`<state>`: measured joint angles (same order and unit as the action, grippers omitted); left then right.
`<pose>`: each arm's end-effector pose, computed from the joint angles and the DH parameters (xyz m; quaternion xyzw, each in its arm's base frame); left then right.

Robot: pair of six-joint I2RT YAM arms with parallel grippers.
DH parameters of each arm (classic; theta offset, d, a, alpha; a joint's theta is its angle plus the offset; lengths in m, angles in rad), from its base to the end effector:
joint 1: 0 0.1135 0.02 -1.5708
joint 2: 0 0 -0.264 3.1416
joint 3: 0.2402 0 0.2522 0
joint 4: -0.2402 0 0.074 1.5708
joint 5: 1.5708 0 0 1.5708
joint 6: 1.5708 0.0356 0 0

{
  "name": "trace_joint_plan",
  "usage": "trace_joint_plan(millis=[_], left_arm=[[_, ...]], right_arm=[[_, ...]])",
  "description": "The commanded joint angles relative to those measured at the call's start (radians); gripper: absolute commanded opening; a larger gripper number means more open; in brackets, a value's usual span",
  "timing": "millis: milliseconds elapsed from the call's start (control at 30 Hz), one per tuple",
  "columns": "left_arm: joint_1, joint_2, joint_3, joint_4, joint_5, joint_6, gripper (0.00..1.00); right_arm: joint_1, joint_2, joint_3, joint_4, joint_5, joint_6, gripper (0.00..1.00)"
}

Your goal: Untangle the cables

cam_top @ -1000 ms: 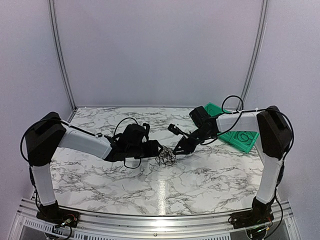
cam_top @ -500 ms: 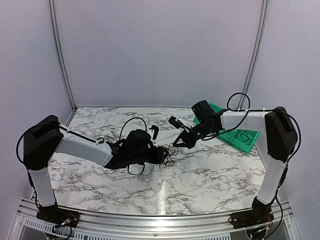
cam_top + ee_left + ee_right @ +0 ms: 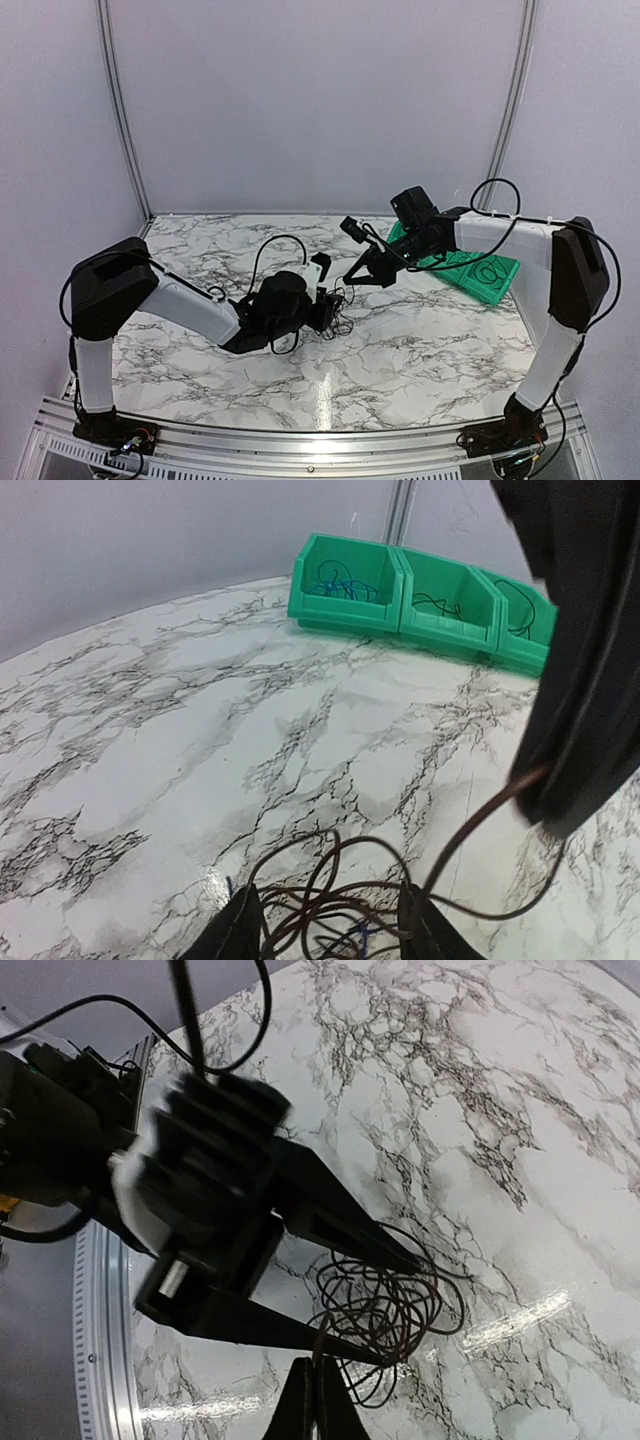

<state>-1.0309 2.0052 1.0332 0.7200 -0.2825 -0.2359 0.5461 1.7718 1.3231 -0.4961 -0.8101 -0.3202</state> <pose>0.2262 -0.3582 0.1575 0.2234 0.7549 -0.2693 0.5547 0.3089 0.2179 0.2401 -0.4772 0.7427 0.4044 0.2389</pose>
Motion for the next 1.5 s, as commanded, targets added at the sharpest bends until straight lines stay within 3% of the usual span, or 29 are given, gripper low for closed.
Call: trace_joint_plan(millis=[0,133,233,467,633,1133,1233,1400,1467], left_arm=[[0.002,0.093,0.039,0.156,0.024,0.058,0.41],[0.001,0.123,0.055,0.163,0.064,0.047,0.19],[0.003,0.133,0.063,0.162,0.091,0.055,0.10],[0.011,0.144,0.070,0.159,0.098,0.038,0.09],[0.014,0.140,0.063,0.156,0.098,0.027,0.09],[0.019,0.109,0.027,0.162,0.063,-0.008,0.08],[0.024,0.100,0.009,0.167,0.065,-0.023,0.07],[0.031,0.109,0.016,0.170,0.078,-0.028,0.05],[0.031,0.112,0.016,0.170,0.078,-0.033,0.05]], right_arm=[[0.005,-0.063,0.054,-0.071,-0.071,-0.038,0.00],[0.002,-0.093,0.138,-0.172,-0.089,-0.064,0.00],[-0.002,-0.118,0.270,-0.250,-0.121,-0.066,0.00],[-0.039,-0.162,0.675,-0.283,-0.269,0.028,0.00],[-0.136,-0.218,0.804,-0.170,-0.385,0.137,0.00],[-0.239,-0.319,0.758,-0.164,-0.364,0.111,0.00],[-0.333,-0.355,0.803,-0.034,-0.411,0.209,0.00],[-0.529,-0.394,0.853,0.317,-0.506,0.518,0.00],[-0.578,-0.406,0.795,0.500,-0.539,0.673,0.00]])
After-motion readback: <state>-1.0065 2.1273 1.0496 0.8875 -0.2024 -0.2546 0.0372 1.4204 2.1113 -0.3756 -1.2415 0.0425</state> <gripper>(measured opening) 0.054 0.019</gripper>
